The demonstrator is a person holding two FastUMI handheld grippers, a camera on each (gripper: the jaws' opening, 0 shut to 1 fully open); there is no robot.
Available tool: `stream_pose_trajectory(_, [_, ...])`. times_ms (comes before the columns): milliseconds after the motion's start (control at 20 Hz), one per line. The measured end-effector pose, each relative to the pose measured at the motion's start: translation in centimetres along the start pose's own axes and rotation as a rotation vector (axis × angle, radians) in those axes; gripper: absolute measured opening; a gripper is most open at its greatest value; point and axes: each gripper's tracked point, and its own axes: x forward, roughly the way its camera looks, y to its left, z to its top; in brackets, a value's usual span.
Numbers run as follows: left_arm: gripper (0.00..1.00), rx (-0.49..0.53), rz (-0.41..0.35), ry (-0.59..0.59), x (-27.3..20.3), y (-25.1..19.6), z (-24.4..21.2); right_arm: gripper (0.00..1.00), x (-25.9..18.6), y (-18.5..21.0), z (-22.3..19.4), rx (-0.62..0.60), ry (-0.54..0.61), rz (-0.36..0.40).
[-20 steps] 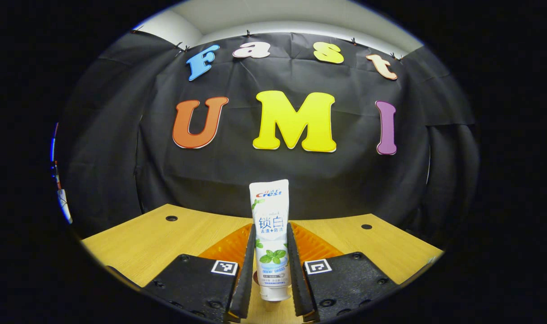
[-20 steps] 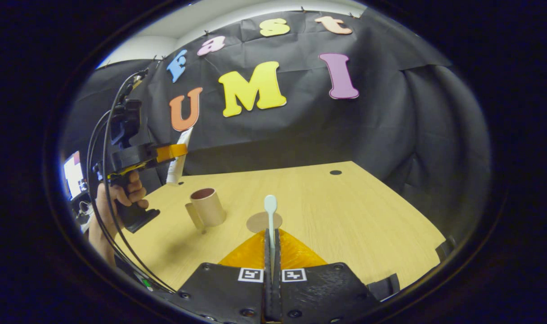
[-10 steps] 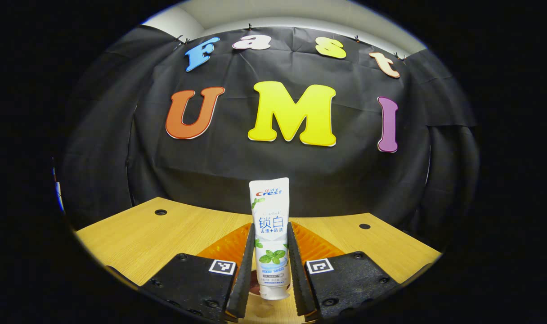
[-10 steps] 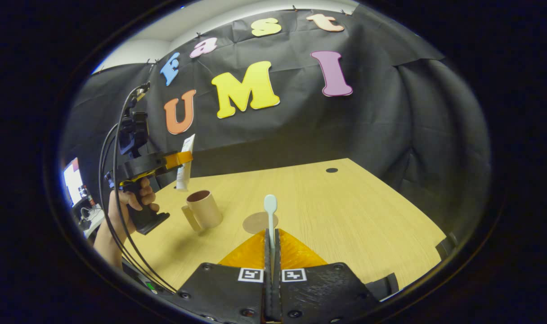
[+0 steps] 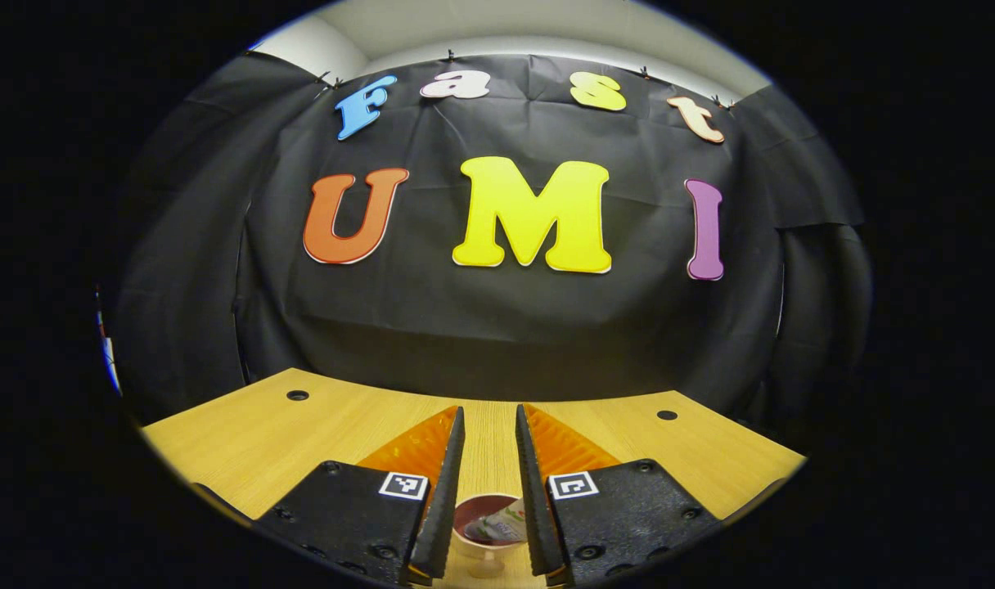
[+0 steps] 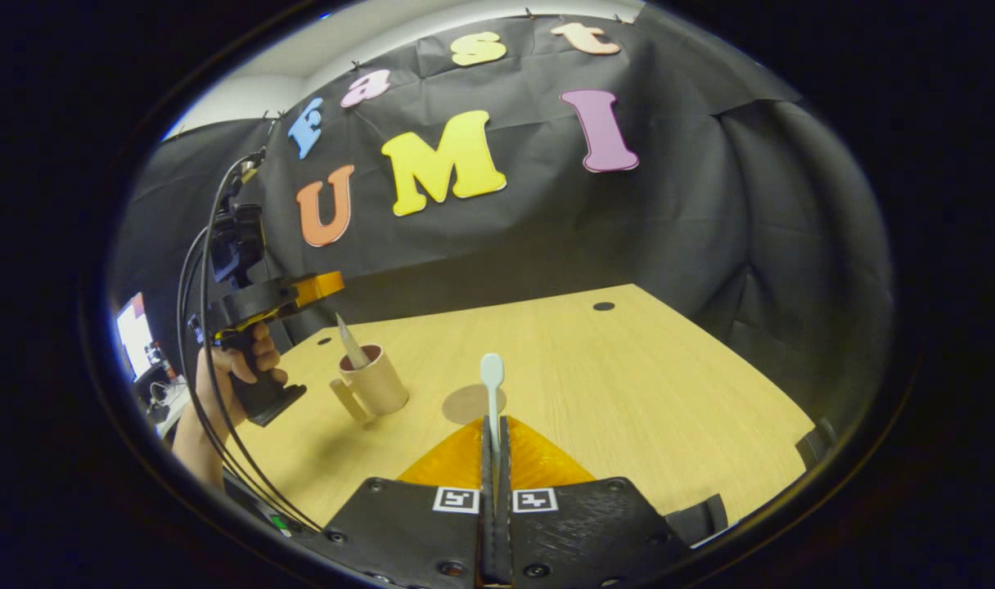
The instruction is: Put the toothbrush and toothpaste on the desktop into the cup, then pick up the cup and place it on the coaster on the desktop.
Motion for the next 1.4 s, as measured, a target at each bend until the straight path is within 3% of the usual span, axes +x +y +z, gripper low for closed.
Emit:
stream_pose_trajectory(100, [0.4, -0.006, -0.013, 0.009, -0.1, -0.3, -0.3, 0.0, 0.1, 0.7, 0.0, -0.008, 0.0, 0.018])
stream_pose_trajectory(150, [0.46, -0.009, -0.015, 0.014, -0.4, -0.1, -0.2, 0.0, 0.1, 1.1, 0.0, -0.012, -0.002, 0.028])
stream_pose_trajectory(200, [0.61, -0.007, -0.024, 0.023, -0.5, -0.1, -0.5, 0.02, 0.2, 1.4, 0.1, -0.02, -0.004, 0.037])
stream_pose_trajectory(300, [0.69, 0.003, -0.014, 0.026, -1.1, 0.5, -0.3, 0.0, 0.7, 2.5, 0.8, -0.037, -0.019, 0.069])
stream_pose_trajectory(350, [0.9, 0.005, -0.005, 0.016, -1.5, 0.9, 0.1, 0.0, 1.0, 3.4, 1.2, -0.038, -0.027, 0.096])
stream_pose_trajectory(450, [0.98, 0.007, 0.007, -0.004, -2.6, 1.6, 0.8, 0.0, 2.0, 5.3, 2.2, -0.054, -0.042, 0.146])
stream_pose_trajectory(650, [0.98, 0.029, 0.061, -0.009, -5.2, 4.9, 1.1, 0.0, 5.0, 9.6, 5.5, -0.12, -0.119, 0.229])
stream_pose_trajectory(700, [0.91, 0.029, 0.075, -0.008, -6.0, 5.8, 1.1, 0.0, 6.0, 10.8, 6.4, -0.12, -0.141, 0.257])
stream_pose_trajectory(750, [0.98, 0.027, 0.095, -0.005, -7.0, 6.8, 1.2, 0.0, 7.1, 12.1, 7.3, -0.121, -0.165, 0.281])
stream_pose_trajectory(900, [0.98, 0.006, 0.148, -0.001, -9.6, 9.7, 0.7, 0.0, 10.6, 15.7, 10.2, -0.134, -0.241, 0.347])
stream_pose_trajectory(950, [0.91, 0.004, 0.164, 0.003, -10.4, 10.5, 0.4, 0.0, 11.3, 16.9, 11.4, -0.124, -0.275, 0.37])
stream_pose_trajectory(1000, [0.98, 0.013, 0.187, 0.006, -11.0, 11.6, 0.2, 0.0, 11.9, 18.0, 12.6, -0.116, -0.313, 0.385])
stream_pose_trajectory(1050, [0.98, 0.026, 0.215, 0.008, -11.7, 12.7, 0.0, 0.0, 12.4, 19.0, 13.5, -0.115, -0.347, 0.399])
stream_pose_trajectory(1100, [0.9, 0.033, 0.235, 0.011, -12.1, 13.7, -0.3, 0.02, 12.9, 20.1, 14.2, -0.122, -0.378, 0.413])
stream_pose_trajectory(1150, [0.98, 0.029, 0.242, 0.018, -12.4, 14.2, -0.7, 0.0, 13.3, 21.1, 14.5, -0.13, -0.403, 0.428])
stream_pose_trajectory(1400, [0.97, -0.015, 0.244, 0.053, -12.6, 15.1, -2.2, 0.0, 16.0, 24.2, 13.0, -0.174, -0.424, 0.459])
